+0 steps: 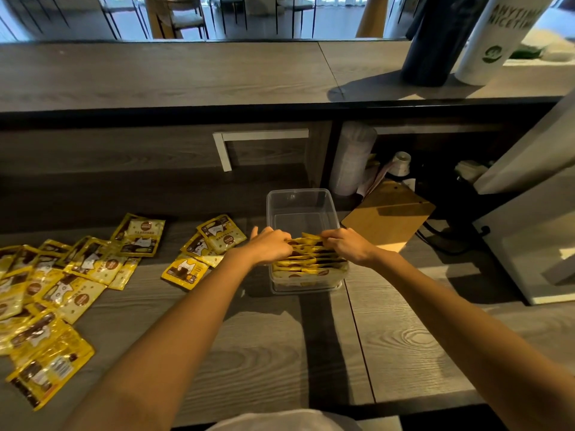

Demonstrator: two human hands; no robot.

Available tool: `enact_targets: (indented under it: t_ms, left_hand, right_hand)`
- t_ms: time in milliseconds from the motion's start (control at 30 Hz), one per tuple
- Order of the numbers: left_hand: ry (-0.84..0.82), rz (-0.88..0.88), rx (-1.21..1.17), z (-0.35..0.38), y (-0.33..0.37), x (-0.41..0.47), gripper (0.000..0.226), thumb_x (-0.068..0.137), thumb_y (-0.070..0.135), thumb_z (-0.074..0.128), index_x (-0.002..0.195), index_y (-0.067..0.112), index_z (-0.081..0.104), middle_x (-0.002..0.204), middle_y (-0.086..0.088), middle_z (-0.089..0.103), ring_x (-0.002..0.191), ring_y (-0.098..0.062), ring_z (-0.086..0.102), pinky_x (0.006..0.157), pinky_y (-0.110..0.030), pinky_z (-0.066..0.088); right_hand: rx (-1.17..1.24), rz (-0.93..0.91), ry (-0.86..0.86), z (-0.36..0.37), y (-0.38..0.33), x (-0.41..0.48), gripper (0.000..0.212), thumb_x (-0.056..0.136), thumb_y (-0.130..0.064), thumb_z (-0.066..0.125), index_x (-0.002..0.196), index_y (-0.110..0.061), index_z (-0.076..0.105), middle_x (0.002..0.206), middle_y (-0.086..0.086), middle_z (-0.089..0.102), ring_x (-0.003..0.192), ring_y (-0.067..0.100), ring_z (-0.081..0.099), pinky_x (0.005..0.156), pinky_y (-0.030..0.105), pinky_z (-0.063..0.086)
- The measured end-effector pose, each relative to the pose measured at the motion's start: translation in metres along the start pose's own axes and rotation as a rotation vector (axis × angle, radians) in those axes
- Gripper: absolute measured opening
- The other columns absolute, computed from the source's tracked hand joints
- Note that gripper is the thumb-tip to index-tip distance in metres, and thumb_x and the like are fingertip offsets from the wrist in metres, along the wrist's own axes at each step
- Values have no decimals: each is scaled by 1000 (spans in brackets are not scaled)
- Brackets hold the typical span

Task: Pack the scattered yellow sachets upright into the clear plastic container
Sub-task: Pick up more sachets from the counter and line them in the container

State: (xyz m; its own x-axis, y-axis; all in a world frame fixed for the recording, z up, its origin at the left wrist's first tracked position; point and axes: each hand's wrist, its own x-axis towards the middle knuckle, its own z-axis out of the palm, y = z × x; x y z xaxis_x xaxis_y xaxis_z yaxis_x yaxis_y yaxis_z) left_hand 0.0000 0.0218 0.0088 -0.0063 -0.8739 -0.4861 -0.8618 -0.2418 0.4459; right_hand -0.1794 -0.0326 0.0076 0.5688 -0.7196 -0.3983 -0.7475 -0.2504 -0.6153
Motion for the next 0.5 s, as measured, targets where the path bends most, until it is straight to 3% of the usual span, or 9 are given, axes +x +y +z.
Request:
enact_targets:
  t_ms: [100, 200, 300, 400, 500]
  left_hand:
    - [-22, 9, -24, 0, 2, -4, 25, 87, 17, 44, 106, 18, 60, 111, -10, 57, 124, -29, 42, 116, -51, 14]
    - [22, 25, -92, -2, 6, -10, 45, 88, 16, 47, 133, 17, 47, 132, -11, 53, 124, -28, 45, 110, -48, 31]
    - [35, 51, -105, -1, 8, -14, 38, 88, 16, 45, 125, 17, 54, 122, -11, 59, 116, -27, 52, 103, -44, 39]
    - [17, 40, -99, 2, 8, -16, 28, 88, 17, 43, 108, 14, 62, 106, -12, 65, 103, -28, 57, 93, -41, 42]
    - [30, 28, -115, 1, 9, -18, 29, 87, 17, 43, 107, 12, 63, 105, -13, 65, 102, -29, 59, 93, -44, 47]
  right_hand:
    - [-44, -15, 5, 4, 2, 1, 33, 99, -21, 33, 105, -4, 60, 103, 14, 63, 105, 29, 57, 98, 39, 41]
    - [-124, -36, 53, 6, 4, 2, 37, 100, -22, 29, 109, -6, 61, 109, 12, 64, 114, 26, 53, 115, 47, 15]
    - [-181, -62, 88, 10, 3, 3, 38, 100, -24, 27, 129, -17, 50, 128, 11, 59, 127, 24, 45, 117, 49, 2]
    - [-259, -66, 62, 13, 0, 3, 37, 99, -27, 26, 124, -18, 52, 121, 12, 62, 124, 25, 47, 116, 49, 2]
    - [-287, -53, 93, 12, -6, 2, 36, 99, -28, 28, 114, -17, 59, 115, 11, 64, 119, 25, 50, 117, 50, 4]
